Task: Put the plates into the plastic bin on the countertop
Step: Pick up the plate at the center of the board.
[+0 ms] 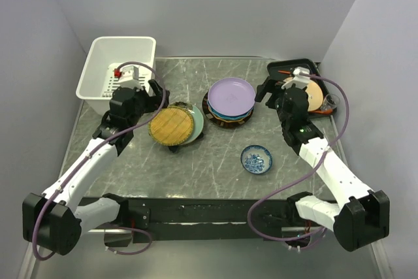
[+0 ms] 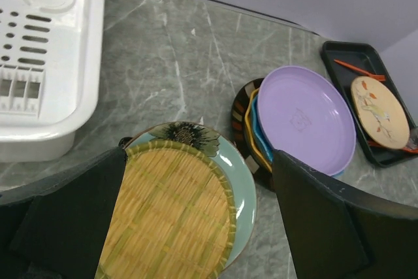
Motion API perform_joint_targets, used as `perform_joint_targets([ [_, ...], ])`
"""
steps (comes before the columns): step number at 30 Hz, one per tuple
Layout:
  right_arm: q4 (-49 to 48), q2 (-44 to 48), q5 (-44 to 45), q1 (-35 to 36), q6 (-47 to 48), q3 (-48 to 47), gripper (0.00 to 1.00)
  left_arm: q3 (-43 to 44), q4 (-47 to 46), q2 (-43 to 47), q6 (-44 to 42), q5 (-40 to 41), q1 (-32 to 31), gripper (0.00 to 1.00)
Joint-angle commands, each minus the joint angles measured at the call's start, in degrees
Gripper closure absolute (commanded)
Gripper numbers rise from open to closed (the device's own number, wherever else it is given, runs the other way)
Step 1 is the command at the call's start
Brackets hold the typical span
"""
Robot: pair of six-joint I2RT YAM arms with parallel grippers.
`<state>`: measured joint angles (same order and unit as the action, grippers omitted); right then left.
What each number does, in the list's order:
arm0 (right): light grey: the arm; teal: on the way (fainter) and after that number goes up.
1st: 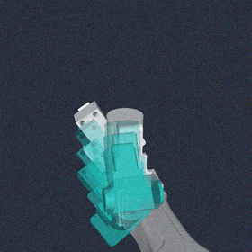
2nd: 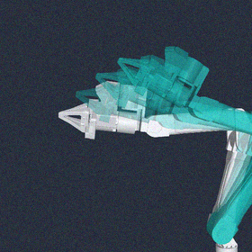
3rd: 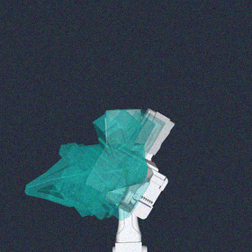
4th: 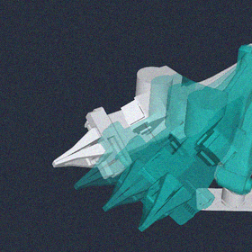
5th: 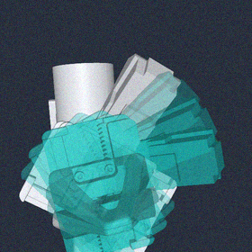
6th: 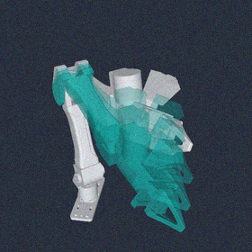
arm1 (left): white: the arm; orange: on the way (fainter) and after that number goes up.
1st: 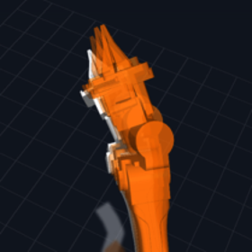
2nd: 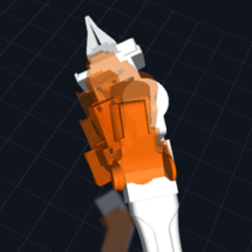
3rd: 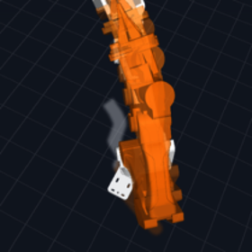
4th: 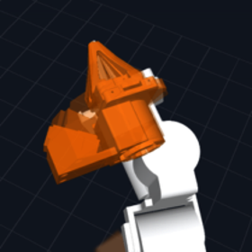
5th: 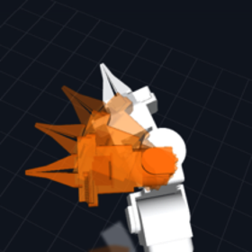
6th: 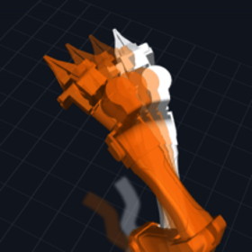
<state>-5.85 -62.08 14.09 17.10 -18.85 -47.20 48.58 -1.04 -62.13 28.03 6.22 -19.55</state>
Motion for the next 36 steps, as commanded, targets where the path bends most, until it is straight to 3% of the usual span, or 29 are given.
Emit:
perform_joint_targets([
  [1, 1.54, 0.30, 1.21, -0.23, -1.89, -1.32, 0.00, 5.56, -0.99, -1.67, -1.14, -4.37, -0.14, 0.01],
  [5, -1.97, 1.70, -1.43, -1.19, -2.41, 1.40, 0.00, 10.55, 0.15, -6.94, -2.89, -8.76, -0.14, 0.01],
  [15, 4.71, -7.87, -11.70, -7.08, -7.16, -6.50, 0.00, 22.43, 3.76, -22.14, -3.68, -21.68, -0.58, 0.01],
  [22, 4.97, -16.12, -18.56, -8.75, -10.15, -12.03, 0.00, 32.01, 7.98, -30.59, -4.30, -23.79, -2.16, 0.01],
  [29, 5.41, -19.30, -20.76, -8.84, -9.98, -13.27, 0.01, 32.90, 7.54, -33.49, -3.34, -24.76, -2.25, 0.01],
  [36, 5.14, -21.23, -22.70, -8.84, -9.71, -12.48, 0.10, 34.74, 8.60, -36.92, -2.98, -26.78, -2.25, 0.01],
])
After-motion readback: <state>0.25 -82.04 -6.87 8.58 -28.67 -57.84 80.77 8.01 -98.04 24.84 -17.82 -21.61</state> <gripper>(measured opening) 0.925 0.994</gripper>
